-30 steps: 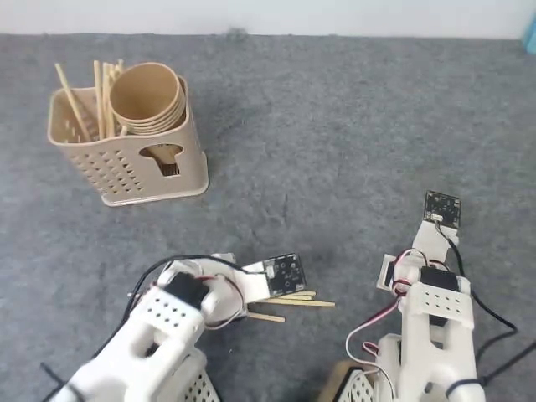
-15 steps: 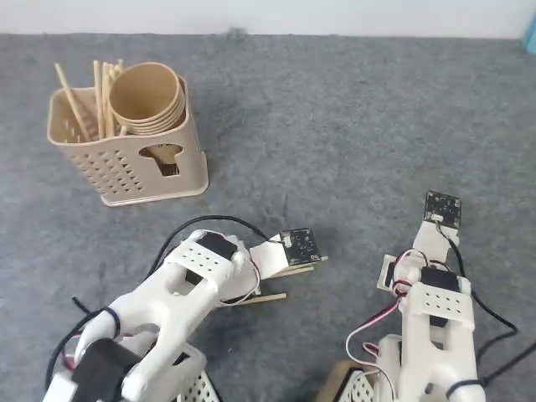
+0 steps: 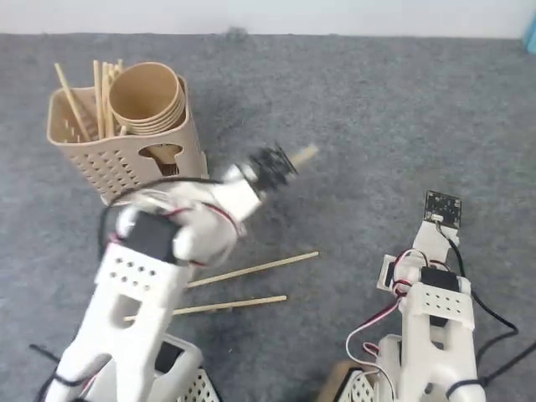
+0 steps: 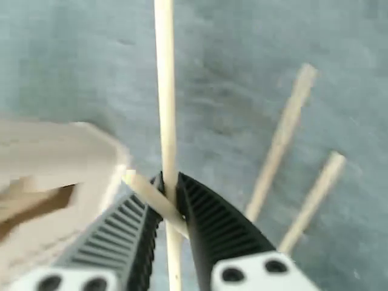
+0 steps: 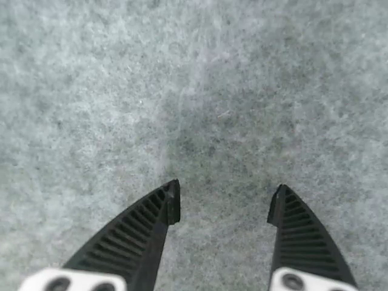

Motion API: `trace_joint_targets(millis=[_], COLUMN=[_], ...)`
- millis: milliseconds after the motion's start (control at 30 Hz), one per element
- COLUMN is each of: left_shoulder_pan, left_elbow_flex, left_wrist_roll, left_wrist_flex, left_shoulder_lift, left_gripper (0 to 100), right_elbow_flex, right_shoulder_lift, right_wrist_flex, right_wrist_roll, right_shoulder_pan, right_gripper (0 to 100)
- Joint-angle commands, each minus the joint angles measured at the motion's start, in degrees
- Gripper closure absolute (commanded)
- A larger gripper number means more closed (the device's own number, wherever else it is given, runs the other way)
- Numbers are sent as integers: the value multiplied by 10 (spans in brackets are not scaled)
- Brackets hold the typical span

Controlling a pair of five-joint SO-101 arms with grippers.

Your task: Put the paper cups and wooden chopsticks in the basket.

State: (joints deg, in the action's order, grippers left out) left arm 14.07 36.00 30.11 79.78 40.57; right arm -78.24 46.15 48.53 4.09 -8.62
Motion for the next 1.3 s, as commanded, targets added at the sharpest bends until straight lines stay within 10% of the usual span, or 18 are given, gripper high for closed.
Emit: trace_joint_targets(millis=[0,600,1033,1267], left_shoulder_pan=[-82,-234,-338,-379], left_elbow_flex=[-56,-53,258,295], left_wrist_roll=[-12,-190,-260,-350], left_wrist_flex=[-84,-375,-914,-952], left_shoulder_lift=[25,202,248,240], left_gripper=[986,986,986,987], right_elbow_flex=[0,0,0,0], right_shoulder_lift=[8,8,8,8], right_wrist_flex=[-9,-8,-7,-6], right_wrist_roll=[-4,-4,-4,-4], right_shoulder_pan=[-2,-2,-2,-2], right_gripper=[748,749,748,749])
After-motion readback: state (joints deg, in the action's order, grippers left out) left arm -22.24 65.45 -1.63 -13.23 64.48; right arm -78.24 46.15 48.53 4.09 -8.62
